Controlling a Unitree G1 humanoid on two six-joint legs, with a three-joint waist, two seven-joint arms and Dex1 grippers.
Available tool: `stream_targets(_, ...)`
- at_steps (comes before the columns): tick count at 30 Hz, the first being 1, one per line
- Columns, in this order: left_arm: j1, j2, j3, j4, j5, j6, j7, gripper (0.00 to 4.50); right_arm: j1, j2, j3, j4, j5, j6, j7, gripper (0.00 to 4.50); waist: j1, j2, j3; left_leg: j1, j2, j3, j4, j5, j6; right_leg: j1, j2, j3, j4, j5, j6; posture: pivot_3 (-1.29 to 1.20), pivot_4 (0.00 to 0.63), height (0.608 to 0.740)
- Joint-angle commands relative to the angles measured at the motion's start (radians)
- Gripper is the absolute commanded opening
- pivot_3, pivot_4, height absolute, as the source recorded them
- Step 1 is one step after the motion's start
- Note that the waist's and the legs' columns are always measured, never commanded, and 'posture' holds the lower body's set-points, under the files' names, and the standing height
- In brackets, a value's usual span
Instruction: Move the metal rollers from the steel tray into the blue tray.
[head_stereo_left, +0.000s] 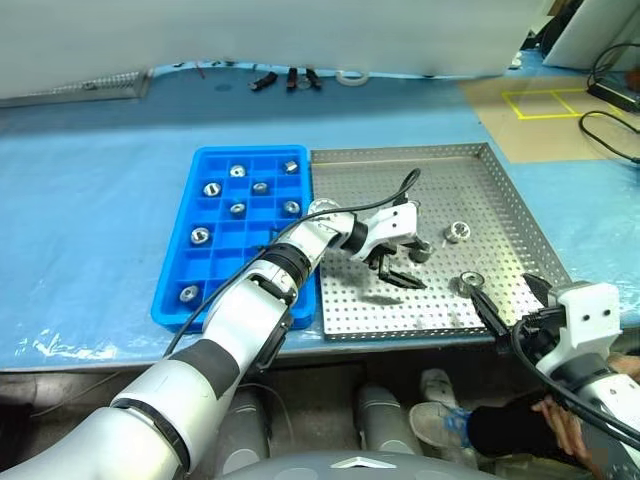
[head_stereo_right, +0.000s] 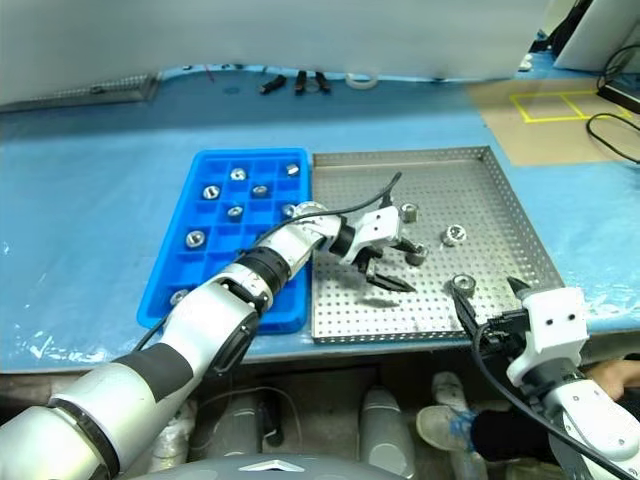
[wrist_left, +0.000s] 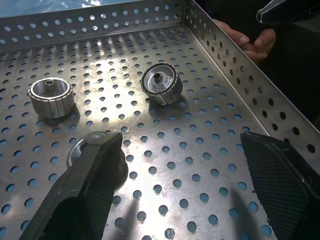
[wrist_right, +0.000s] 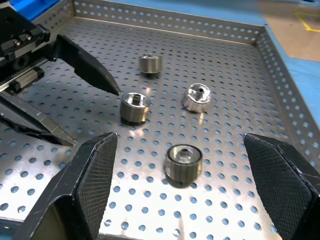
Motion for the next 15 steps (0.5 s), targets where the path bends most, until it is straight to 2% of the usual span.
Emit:
stream_targets(1,-0.043,-0.107,-0.022,0.023,0.021,-0.032,0.042,4.0,0.047,0.033,-0.029,-0.087,0.006,-0.032,-0.029,4.26,-0.012,0.0,0.0,0.0,0.0,0.0,0.0,0.0,0.0,0.0,0.0,0.0,0.0,0.0,0.001,-0.73,0.15,0.74)
stream_targets(3,-0.062,-0.129,-0.02,0.035,0.021,-0.027,0.066,4.0,0.075,0.042,-0.013,-0.096,0.004,-0.053,-0.043,4.26,-0.026,0.0,0.0,0.0,0.0,0.0,0.0,0.0,0.0,0.0,0.0,0.0,0.0,-0.003,0.006,-0.76,0.15,0.74)
stream_targets(8,-0.097,-0.167,0.005,0.046,-0.006,-0.009,0.099,4.0,0.139,0.034,0.06,-0.097,0.002,-0.131,-0.098,4.26,-0.072,0.0,0.0,-0.002,-0.002,0.0,0.001,-0.001,0.001,0.0,-0.001,-0.001,-0.002,-0.004,0.007,-0.79,0.15,0.74)
stream_targets(15,-0.071,-0.109,0.009,0.043,-0.006,-0.02,0.111,4.0,0.128,-0.004,0.153,-0.097,-0.004,-0.13,-0.155,4.26,-0.141,0.0,0.0,-0.002,-0.002,-0.001,0.002,-0.002,0.002,0.001,-0.001,-0.002,-0.003,-0.005,0.009,-0.75,0.15,0.74)
